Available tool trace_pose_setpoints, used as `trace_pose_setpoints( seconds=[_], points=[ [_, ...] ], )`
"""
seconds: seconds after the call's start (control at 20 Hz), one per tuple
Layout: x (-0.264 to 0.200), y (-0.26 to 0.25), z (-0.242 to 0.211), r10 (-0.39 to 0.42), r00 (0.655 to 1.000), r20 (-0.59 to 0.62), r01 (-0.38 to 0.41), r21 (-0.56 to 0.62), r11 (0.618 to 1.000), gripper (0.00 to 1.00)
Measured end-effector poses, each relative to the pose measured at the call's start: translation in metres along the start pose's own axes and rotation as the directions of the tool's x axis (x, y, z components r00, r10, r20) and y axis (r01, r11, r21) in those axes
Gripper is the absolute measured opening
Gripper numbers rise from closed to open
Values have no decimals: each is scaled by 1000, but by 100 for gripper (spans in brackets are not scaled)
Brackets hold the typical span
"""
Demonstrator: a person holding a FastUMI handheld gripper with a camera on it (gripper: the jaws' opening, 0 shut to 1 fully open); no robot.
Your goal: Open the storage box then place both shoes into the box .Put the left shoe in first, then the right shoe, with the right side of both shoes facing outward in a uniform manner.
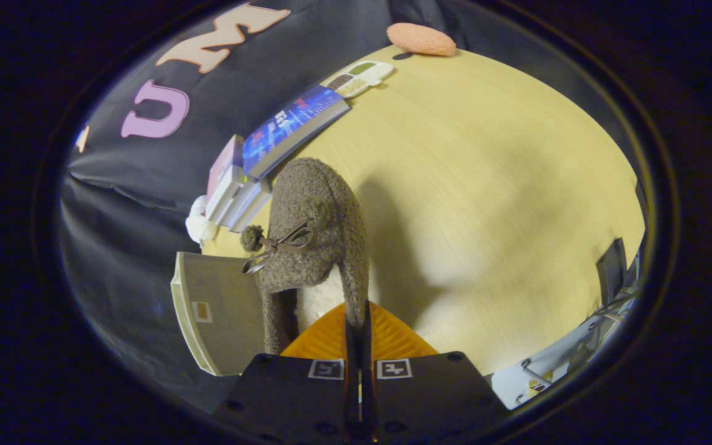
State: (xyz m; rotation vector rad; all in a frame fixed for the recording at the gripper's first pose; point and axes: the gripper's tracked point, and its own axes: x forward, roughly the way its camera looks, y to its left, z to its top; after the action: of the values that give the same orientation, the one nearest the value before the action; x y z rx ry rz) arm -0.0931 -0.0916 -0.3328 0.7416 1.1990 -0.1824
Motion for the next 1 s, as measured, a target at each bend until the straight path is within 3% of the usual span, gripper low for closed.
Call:
trace_pose_setpoints(
  seconds=[0.35, 0.6, 0.8, 1.0],
  points=[
    [-29, 122, 5, 168, 984, 54, -166, -52, 985, 5],
    [-37, 206, -27, 260, 966, 4, -257, -137, 957, 5],
    [-26, 251, -61, 282, 957, -62, -289, -188, 939, 5],
    [-7, 270, -95, 246, 961, -123, -269, -235, 934, 5]
  ],
)
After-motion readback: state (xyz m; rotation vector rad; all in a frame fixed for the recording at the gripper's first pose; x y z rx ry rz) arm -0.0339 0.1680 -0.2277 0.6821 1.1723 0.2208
